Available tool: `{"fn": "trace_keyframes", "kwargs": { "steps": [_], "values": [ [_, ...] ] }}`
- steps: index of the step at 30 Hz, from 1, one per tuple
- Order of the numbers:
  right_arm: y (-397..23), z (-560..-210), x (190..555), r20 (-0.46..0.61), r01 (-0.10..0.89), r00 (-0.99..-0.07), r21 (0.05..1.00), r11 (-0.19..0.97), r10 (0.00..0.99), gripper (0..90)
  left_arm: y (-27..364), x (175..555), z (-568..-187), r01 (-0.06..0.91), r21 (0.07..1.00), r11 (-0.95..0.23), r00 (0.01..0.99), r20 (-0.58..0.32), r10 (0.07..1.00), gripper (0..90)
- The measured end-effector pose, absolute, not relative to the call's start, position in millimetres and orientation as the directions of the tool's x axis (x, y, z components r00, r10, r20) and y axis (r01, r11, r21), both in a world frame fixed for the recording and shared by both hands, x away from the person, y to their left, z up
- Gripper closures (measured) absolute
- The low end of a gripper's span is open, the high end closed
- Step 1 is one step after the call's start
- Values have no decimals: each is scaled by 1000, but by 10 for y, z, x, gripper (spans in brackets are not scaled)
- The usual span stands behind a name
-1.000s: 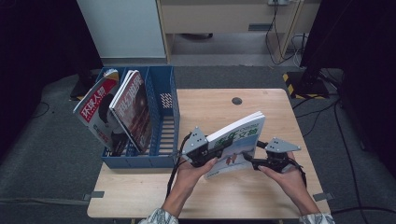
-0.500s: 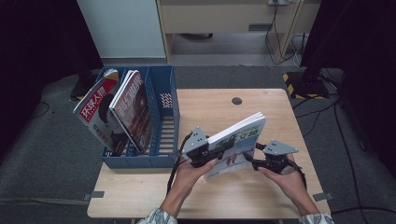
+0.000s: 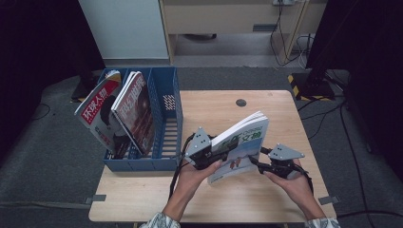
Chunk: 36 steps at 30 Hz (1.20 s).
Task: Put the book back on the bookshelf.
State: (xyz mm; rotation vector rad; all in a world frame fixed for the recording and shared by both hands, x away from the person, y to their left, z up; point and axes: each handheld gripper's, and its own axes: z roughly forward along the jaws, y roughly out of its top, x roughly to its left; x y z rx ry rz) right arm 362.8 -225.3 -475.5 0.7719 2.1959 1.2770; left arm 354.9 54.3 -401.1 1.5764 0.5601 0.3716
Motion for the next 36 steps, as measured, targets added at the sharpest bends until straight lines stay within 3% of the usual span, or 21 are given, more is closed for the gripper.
{"fn": "trace_keyframes", "kwargs": {
  "steps": [9,11,13,15,19,36],
  "values": [
    [-2240,-4755,3620,-131,220,-728,885,410,673,492,559,3535,-4002,130,991,-30,809,-89,582,723],
    [-2242,-4762,3623,-120,226,-728,887,402,675,473,558,3533,-4000,134,991,-27,814,-95,573,728],
    [-2233,-4772,3630,-108,233,-731,888,396,674,399,559,3531,-3999,141,990,-21,824,-106,556,729],
    [-2199,-4805,3637,-88,264,-735,876,404,672,335,549,3522,-3989,141,990,-25,829,-105,550,731],
    [-2196,-4886,3659,-94,305,-729,843,444,679,292,552,3516,-3975,140,990,-30,829,-100,550,734],
    [-2343,-5156,3798,-24,520,-648,717,465,761,180,615,3491,-3873,123,991,-51,821,-72,566,735]
  ]
}}
